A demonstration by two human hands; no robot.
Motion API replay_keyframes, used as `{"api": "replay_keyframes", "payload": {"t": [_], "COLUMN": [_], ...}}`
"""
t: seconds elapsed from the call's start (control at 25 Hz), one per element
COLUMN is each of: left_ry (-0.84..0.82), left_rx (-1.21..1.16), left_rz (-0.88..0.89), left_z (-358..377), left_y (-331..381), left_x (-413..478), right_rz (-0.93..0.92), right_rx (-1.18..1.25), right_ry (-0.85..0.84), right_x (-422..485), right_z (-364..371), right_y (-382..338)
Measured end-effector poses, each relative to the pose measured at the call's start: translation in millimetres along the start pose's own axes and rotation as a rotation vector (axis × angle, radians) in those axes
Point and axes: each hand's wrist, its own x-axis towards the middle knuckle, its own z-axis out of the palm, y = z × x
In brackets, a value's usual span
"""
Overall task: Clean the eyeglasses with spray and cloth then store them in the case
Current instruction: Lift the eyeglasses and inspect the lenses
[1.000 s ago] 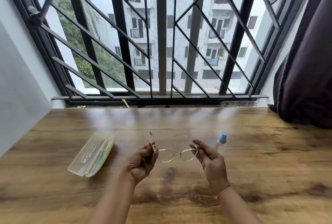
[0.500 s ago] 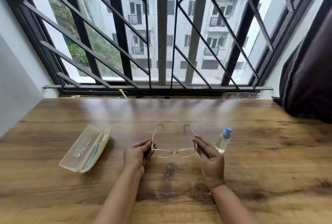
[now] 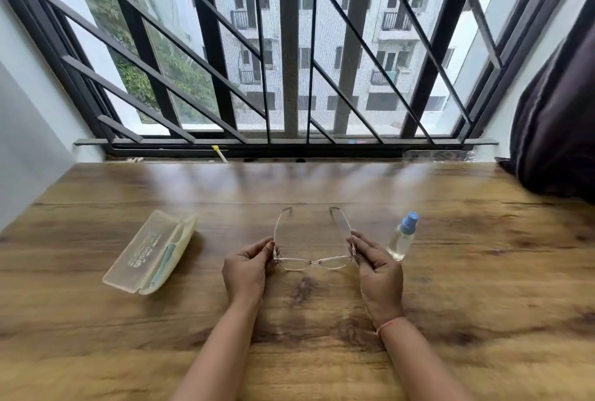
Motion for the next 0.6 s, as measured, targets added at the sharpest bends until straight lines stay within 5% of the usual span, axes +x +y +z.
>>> {"api": "replay_keyframes", "payload": {"t": [0.6], "left_ry": [-0.051], "left_rx": [0.075], "left_rz": [0.092], "left_z": [-6], "left_y": [-12], "left_x": [3], "right_rz": [-0.012], "right_rx": [-0.084], "right_ry": [0.018], "right_x": [-5], "right_z": [-1], "right_y": [-13]}}
